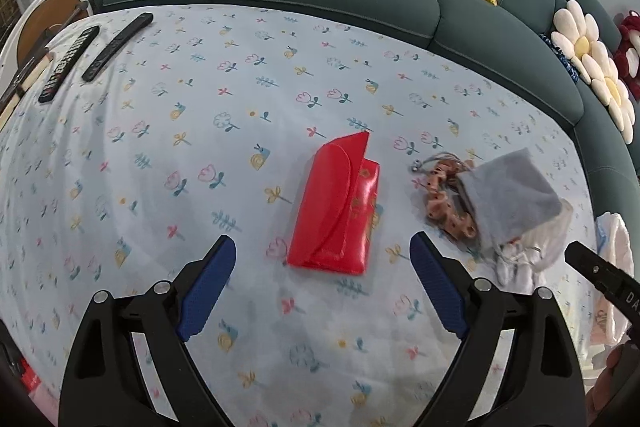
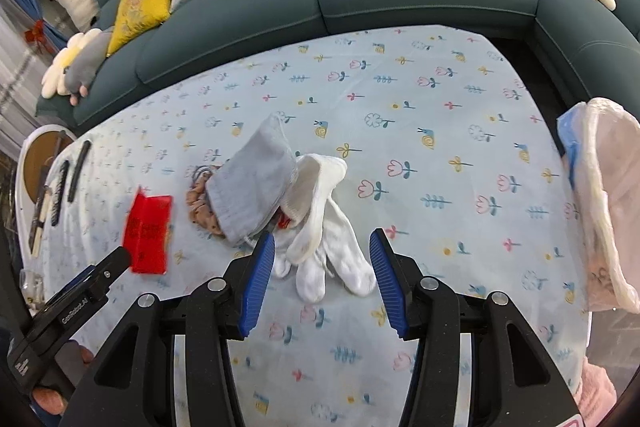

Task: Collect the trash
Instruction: 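Grasp the red envelope with the left tool while the right tool grasps a white glove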

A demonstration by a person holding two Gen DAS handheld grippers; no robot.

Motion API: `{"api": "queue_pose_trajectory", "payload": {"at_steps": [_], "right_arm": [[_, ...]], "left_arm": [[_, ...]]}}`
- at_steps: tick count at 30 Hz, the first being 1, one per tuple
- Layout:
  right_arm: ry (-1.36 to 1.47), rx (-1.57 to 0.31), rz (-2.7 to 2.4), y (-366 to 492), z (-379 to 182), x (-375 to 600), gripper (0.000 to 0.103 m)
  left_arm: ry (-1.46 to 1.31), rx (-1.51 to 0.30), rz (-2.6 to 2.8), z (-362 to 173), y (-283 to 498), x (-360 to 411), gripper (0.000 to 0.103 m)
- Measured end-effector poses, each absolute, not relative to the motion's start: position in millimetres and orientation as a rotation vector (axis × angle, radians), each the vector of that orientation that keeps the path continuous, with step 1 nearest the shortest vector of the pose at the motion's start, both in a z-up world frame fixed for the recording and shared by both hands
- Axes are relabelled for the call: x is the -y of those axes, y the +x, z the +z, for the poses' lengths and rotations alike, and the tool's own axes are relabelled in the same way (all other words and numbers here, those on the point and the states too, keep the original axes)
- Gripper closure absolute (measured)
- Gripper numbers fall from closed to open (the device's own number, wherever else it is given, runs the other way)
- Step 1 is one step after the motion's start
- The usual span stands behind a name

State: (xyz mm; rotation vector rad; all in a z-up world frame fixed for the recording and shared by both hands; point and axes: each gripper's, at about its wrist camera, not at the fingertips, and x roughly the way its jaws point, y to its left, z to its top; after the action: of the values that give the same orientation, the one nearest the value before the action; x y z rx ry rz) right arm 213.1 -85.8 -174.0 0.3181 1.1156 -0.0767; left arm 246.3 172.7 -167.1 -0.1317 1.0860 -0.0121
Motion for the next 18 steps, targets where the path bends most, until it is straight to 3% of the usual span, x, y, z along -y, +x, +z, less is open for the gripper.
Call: {"api": "queue_pose_trajectory", "payload": {"at_steps": [3, 6, 9, 11, 13, 16, 18], "right_arm": [[0.320, -1.131, -0.091, 224, -185, 85, 0.054], [0.313, -1.148, -0.100, 231, -196, 84, 0.054], [0.319, -1.163, -0.099, 233, -204, 83, 0.054], [0.322, -1.167, -0.097, 230, -208, 82, 0.064], [0.325, -1.176, -0.089, 228, -210, 80, 0.077], [0.319, -1.183, -0.072, 222, -212, 77, 0.095], [0.318, -1.179, -0.061, 217, -209, 76, 0.096]], "left_arm": [[-0.128, -1.088, -0.021, -174, 254, -174, 0.024], [-0.141, -1.102, -0.040, -180, 260, -176, 0.041], [-0.164, -1.112, -0.054, -186, 262, -180, 0.066], [-0.173, -1.119, -0.063, -188, 260, -182, 0.087], [-0.170, -1.117, -0.060, -189, 256, -183, 0.097], [-0.179, -1.114, -0.056, -189, 250, -186, 0.102], [-0.183, -1.111, -0.052, -186, 245, -187, 0.102]]}}
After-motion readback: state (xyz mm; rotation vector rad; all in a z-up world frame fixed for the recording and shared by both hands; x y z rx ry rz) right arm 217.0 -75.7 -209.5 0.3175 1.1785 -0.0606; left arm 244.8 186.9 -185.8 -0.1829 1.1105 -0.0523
